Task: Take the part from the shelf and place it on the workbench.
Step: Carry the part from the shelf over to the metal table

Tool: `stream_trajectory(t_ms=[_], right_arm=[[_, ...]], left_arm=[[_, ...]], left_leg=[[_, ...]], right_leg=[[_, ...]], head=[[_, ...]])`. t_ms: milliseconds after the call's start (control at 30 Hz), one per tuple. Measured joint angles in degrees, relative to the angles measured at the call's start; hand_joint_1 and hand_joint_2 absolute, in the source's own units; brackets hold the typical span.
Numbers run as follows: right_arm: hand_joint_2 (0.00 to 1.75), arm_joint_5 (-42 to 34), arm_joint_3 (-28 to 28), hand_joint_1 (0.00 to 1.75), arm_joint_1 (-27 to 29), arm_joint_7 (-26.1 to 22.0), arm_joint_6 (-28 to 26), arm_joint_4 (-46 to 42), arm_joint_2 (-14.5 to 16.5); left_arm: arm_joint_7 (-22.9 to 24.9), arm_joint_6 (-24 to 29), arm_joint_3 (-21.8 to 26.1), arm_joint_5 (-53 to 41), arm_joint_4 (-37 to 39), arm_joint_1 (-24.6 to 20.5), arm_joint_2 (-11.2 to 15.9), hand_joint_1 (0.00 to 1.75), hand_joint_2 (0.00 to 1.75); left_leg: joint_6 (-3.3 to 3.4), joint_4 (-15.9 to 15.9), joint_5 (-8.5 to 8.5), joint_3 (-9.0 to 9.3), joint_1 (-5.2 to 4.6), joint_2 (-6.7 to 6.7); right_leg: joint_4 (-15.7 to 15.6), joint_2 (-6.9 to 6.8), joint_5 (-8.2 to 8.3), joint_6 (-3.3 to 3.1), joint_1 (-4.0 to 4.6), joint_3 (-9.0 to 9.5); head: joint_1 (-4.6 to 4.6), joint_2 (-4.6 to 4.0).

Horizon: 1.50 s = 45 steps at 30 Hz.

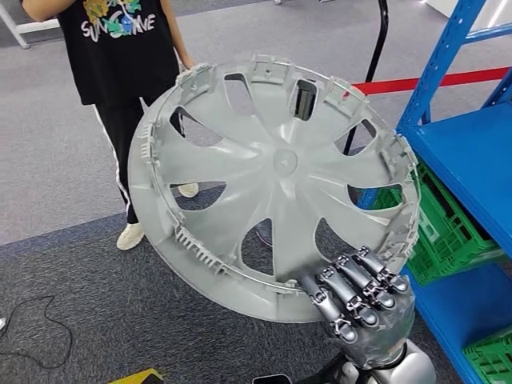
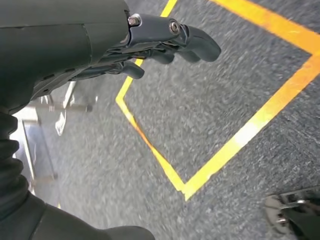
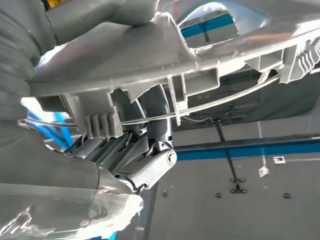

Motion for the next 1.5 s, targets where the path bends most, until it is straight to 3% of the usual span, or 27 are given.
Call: stream_trajectory(t_ms=[67,100,133,167,233,300,367,400,467,533,600,633,667,700,767,833,900,967,1033,1100,1133,1200,1267,1333,1400,1433,1500], right_arm=[[1.75,0.02,-0.02,1.75,-0.01,0.01,0.00,0.02,0.02],[1.75,0.07,-0.02,1.75,-0.01,0.01,0.00,0.04,0.02],[1.75,0.13,-0.02,1.75,-0.01,0.01,0.00,0.09,0.02],[1.75,0.22,-0.02,1.75,0.00,0.02,0.00,0.13,0.02],[1.75,0.37,-0.02,1.75,-0.01,0.05,-0.01,0.20,0.02],[1.75,0.44,-0.02,1.75,-0.04,0.10,-0.02,0.20,0.03],[1.75,0.48,-0.01,1.75,-0.09,0.13,-0.02,0.20,0.05],[1.75,0.50,-0.01,1.75,-0.12,0.14,-0.02,0.21,0.06],[1.75,0.56,-0.01,1.75,-0.12,0.16,-0.02,0.21,0.05],[1.75,0.62,-0.02,1.75,-0.06,0.23,-0.02,0.22,0.04],[1.75,0.75,-0.02,1.75,0.02,0.40,-0.02,0.25,0.04],[1.75,0.85,-0.02,1.75,0.06,0.49,-0.02,0.27,0.04],[1.75,0.95,-0.02,1.75,0.10,0.57,-0.02,0.28,0.04],[1.75,1.01,-0.02,1.75,0.11,0.64,-0.02,0.28,0.04],[1.75,1.07,0.01,1.75,0.09,0.86,-0.03,0.29,0.03],[1.75,1.16,0.05,1.75,0.07,1.20,-0.04,0.33,0.02],[1.75,1.27,0.18,1.75,0.05,1.43,-0.04,0.36,0.02],[1.75,1.30,0.37,1.75,0.05,1.52,-0.04,0.37,0.02],[1.75,1.30,0.46,1.75,0.07,1.57,-0.04,0.37,0.02],[1.75,1.31,0.47,1.75,0.08,1.57,-0.04,0.38,0.02],[1.75,1.32,0.47,1.75,0.09,1.56,-0.04,0.38,0.02],[1.75,1.33,0.49,1.75,0.12,1.55,-0.04,0.39,0.02],[1.75,1.33,0.52,1.75,0.12,1.56,-0.05,0.39,0.01],[1.75,1.33,0.55,1.75,0.09,1.56,-0.06,0.38,0.01],[1.75,1.34,0.58,1.75,0.04,1.56,-0.07,0.39,0.02],[1.75,1.37,0.61,1.75,0.00,1.57,-0.07,0.39,0.02],[1.75,1.48,0.67,1.75,-0.03,1.87,-0.07,0.39,-0.01]], left_arm=[[-0.02,-0.06,0.03,-0.02,-0.01,-0.14,0.05,0.00,1.75],[-0.03,-0.10,0.04,-0.04,-0.01,-0.11,0.09,0.00,1.75],[-0.03,-0.15,0.04,-0.08,-0.01,-0.05,0.15,0.00,1.75],[-0.02,-0.21,0.05,-0.13,-0.01,-0.01,0.22,0.00,1.75],[0.01,-0.31,0.05,-0.30,-0.01,-0.12,0.23,0.00,1.75],[0.02,-0.35,0.05,-0.44,-0.01,-0.36,0.16,0.00,1.75],[0.04,-0.36,0.06,-0.50,0.00,-0.32,0.21,0.00,1.75],[0.05,-0.37,0.06,-0.51,0.01,-0.20,0.25,0.00,1.75],[0.12,-0.43,0.06,-0.51,0.01,-0.08,0.40,0.00,1.75],[0.16,-0.51,0.07,-0.54,0.01,-0.18,0.55,0.00,1.75],[0.18,-0.65,0.06,-0.60,0.01,-0.24,0.60,0.00,1.75],[0.21,-0.72,0.05,-0.63,0.01,-0.21,0.60,0.00,1.75],[0.23,-0.78,0.05,-0.66,0.01,-0.18,0.60,0.00,1.75],[0.26,-0.81,0.05,-0.68,0.01,-0.16,0.61,0.00,1.75],[0.27,-0.93,0.05,-0.71,0.01,-0.23,0.67,0.00,1.75],[0.27,-1.11,0.05,-0.75,0.01,-0.17,0.73,0.00,1.75],[0.27,-1.19,0.05,-0.78,0.01,0.11,0.78,0.00,1.75],[0.27,-1.20,0.04,-0.78,0.01,0.22,0.70,0.00,1.75],[0.27,-1.21,0.03,-0.78,0.01,0.02,0.61,0.00,1.75],[0.27,-1.21,0.03,-0.79,0.01,-0.11,0.61,0.00,1.75],[0.27,-1.21,0.03,-0.80,0.01,-0.06,0.62,0.00,1.75],[0.27,-1.21,0.03,-0.80,0.01,0.05,0.66,0.00,1.75],[0.27,-1.21,0.03,-0.82,0.01,-0.08,0.69,0.00,1.75],[0.27,-1.21,0.03,-0.90,0.01,-0.26,0.71,0.00,1.75],[0.27,-1.21,0.03,-0.95,0.01,-0.14,0.74,0.00,1.75],[0.27,-1.21,0.03,-0.97,0.01,-0.01,0.73,0.00,1.75],[0.34,-1.25,0.03,-0.99,0.01,0.01,0.74,0.00,1.75]], left_leg=[[-0.46,6.67,-2.80,-3.16,0.24,1.45],[-0.68,7.96,-2.86,-3.72,0.46,1.71],[-0.92,7.33,-2.01,-3.26,0.72,1.94],[-1.18,4.66,-0.40,-1.72,0.99,2.39],[-1.58,-2.77,2.60,2.57,1.25,4.75],[-0.94,-6.77,3.44,4.76,1.08,6.08],[0.25,-7.04,3.30,4.66,0.76,4.92],[0.65,-7.07,3.35,4.63,0.72,4.33],[1.45,-7.15,3.54,4.61,0.79,3.14],[1.97,-7.16,3.59,4.58,0.67,1.85],[2.13,-7.14,3.57,4.59,0.43,0.26],[2.15,-7.13,3.56,4.63,0.35,-0.56],[2.15,-7.13,3.56,4.70,0.33,-1.44],[2.09,-7.12,3.57,4.74,0.37,-2.27],[1.67,-6.98,3.65,4.53,0.38,-3.83],[0.87,-7.04,3.98,4.01,0.62,-5.10],[0.10,-7.26,4.29,3.67,0.99,-5.75],[-0.31,-5.12,2.80,2.54,0.81,-2.98],[-0.52,1.52,-0.91,-0.59,0.52,0.76],[-0.66,8.09,-3.52,-3.53,0.51,1.71],[-0.68,8.94,-3.39,-3.75,0.51,1.80],[-0.55,4.03,-0.44,-0.74,0.44,2.54],[-0.16,-3.68,2.33,3.74,0.11,5.08],[0.46,-7.01,2.95,5.40,-0.25,6.31],[1.19,-7.37,3.12,5.21,-0.25,4.97],[1.51,-7.50,3.23,5.24,-0.12,4.33],[2.12,-7.71,3.49,5.34,0.22,3.05]], right_leg=[[-0.01,-1.77,-0.06,-0.06,0.02,-0.05],[0.00,-2.59,-0.12,-0.02,0.00,-0.08],[0.04,-3.37,-0.21,0.07,-0.06,-0.09],[0.11,-4.07,-0.33,0.25,-0.15,-0.06],[0.63,-5.31,-0.83,0.99,-0.10,-0.14],[1.02,-6.42,-1.42,1.80,0.09,-0.27],[0.87,-7.45,-1.65,2.35,-0.05,0.23],[1.02,-7.15,-1.91,2.64,-0.24,0.37],[4.19,-4.66,-3.98,3.02,-0.54,-0.90],[11.81,-1.93,-7.53,2.99,-0.58,-4.63],[17.71,-1.27,-8.95,2.73,-0.49,-8.03],[17.69,-1.14,-8.07,2.53,-0.47,-8.42],[15.43,-0.91,-6.21,2.31,-0.45,-7.71],[11.56,-0.05,-3.90,2.14,-0.52,-6.12],[4.53,3.01,-1.05,2.07,-0.87,-3.06],[2.31,4.56,-0.75,2.13,-0.91,-2.06],[2.06,3.25,-0.43,1.68,-0.70,-1.87],[1.58,1.62,-0.10,0.98,-0.63,-1.63],[1.37,-0.20,-0.05,0.51,-0.39,-1.57],[1.37,-2.03,-0.14,0.32,-0.18,-1.61],[1.37,-2.86,-0.16,0.30,-0.15,-1.62],[1.38,-4.35,-0.23,0.36,-0.12,-1.54],[1.54,-5.63,-0.46,0.70,0.16,-1.46],[1.66,-6.78,-0.65,1.23,0.49,-1.38],[1.58,-7.76,-0.79,1.83,0.46,-1.29],[1.98,-7.17,-1.22,2.18,0.35,-1.41],[6.08,-4.27,-3.65,2.77,0.07,-3.22]], head=[[-0.04,0.00],[-0.05,0.00],[-0.04,0.00],[-0.04,0.00],[-0.13,0.00],[0.09,0.00],[0.39,0.00],[0.42,0.00],[0.56,0.00],[0.73,0.00],[0.75,0.00],[0.74,0.00],[0.74,0.00],[0.75,0.00],[0.73,0.00],[0.70,0.00],[0.68,0.00],[0.43,0.00],[0.20,0.00],[0.20,0.00],[0.19,0.00],[0.18,0.00],[0.16,0.00],[0.23,0.00],[0.30,0.00],[0.34,0.00],[0.67,0.00]])
